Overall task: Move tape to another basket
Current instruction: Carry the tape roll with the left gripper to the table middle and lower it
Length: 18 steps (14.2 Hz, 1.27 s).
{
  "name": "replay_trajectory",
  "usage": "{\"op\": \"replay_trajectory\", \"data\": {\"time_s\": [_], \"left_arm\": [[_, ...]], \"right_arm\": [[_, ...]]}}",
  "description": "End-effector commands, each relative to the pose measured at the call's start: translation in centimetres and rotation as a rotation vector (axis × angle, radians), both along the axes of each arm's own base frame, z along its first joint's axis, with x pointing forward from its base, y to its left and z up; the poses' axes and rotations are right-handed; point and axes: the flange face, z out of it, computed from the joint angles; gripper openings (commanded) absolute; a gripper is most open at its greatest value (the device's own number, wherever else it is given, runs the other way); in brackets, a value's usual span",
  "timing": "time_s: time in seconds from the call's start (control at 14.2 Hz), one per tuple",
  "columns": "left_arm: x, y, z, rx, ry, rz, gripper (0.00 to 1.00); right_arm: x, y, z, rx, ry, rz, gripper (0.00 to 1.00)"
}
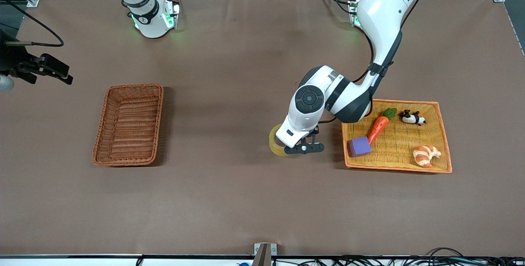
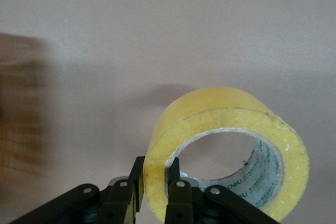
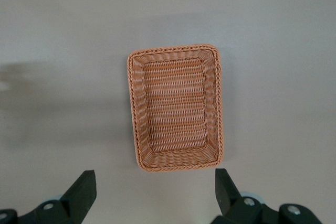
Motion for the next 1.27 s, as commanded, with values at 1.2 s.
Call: {"op": "replay_trajectory", "data": {"time_s": [1.2], "left_arm": [[-2.1, -7.6, -1.3, -0.062, 0.033, -0.06, 0.0]], "right_arm": [[-0.2, -0.1, -0.2, 0.017, 0.006, 0.003, 1.0]]}}
